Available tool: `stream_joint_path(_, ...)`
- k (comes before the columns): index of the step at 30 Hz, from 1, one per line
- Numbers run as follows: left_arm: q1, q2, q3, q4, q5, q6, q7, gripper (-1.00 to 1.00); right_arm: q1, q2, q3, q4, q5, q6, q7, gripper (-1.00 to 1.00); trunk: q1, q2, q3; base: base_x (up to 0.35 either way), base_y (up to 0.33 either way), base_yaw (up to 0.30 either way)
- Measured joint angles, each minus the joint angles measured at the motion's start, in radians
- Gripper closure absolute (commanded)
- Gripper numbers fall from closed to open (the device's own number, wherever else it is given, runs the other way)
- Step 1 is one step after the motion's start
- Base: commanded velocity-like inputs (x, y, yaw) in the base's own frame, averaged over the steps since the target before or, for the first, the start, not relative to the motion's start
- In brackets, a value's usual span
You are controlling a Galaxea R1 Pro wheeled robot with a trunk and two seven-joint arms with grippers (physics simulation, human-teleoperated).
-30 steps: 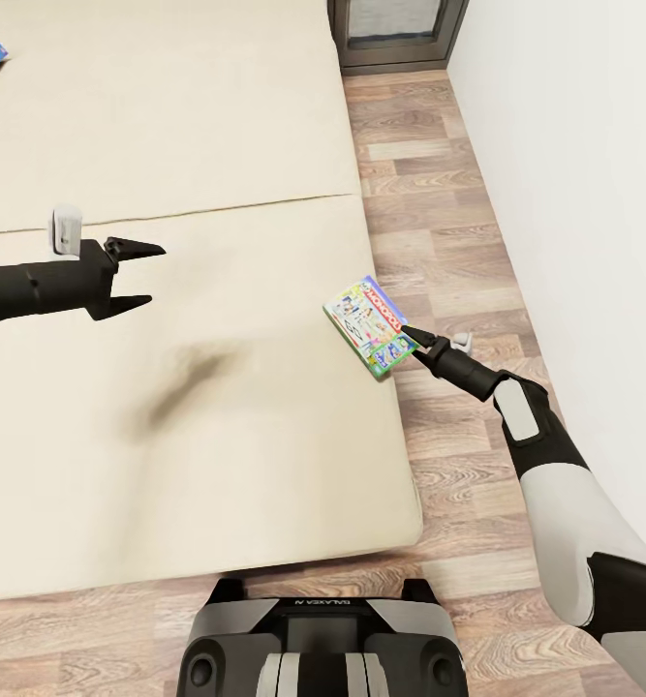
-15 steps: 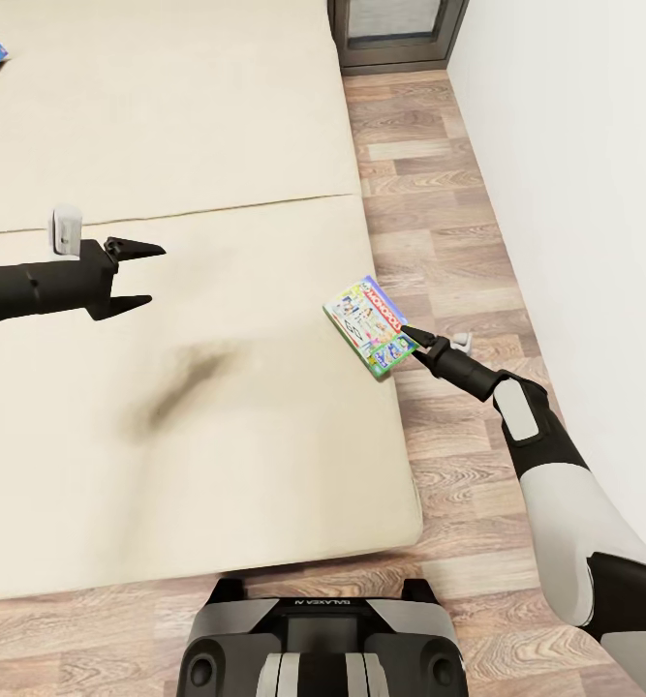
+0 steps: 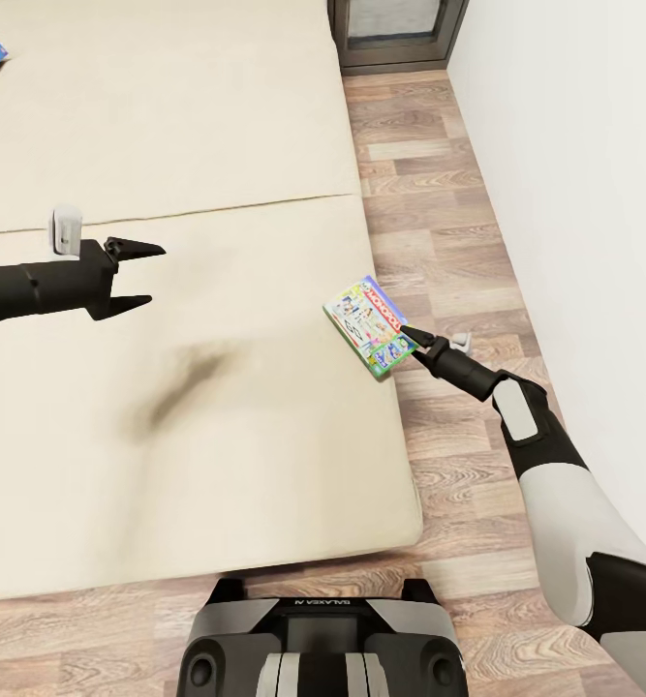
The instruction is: Put all the toys in the child's room - the three board games (two on the bed and one on the table), the two jigsaw puzzles on the table, and the tennis ball on the table - inside the toy box on the table in the child's room.
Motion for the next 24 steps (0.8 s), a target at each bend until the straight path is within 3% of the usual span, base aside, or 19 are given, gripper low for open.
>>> stream_joint_path(24, 0.0, 0.0, -0.001, 0.0, 0.0, 0.0, 0.0, -1.0, 0.0, 0.001, 0.001, 0.004, 0.002, -0.001, 0.0, -1.0, 0.0, 0.0, 0.0, 0.0, 0.0, 0.0)
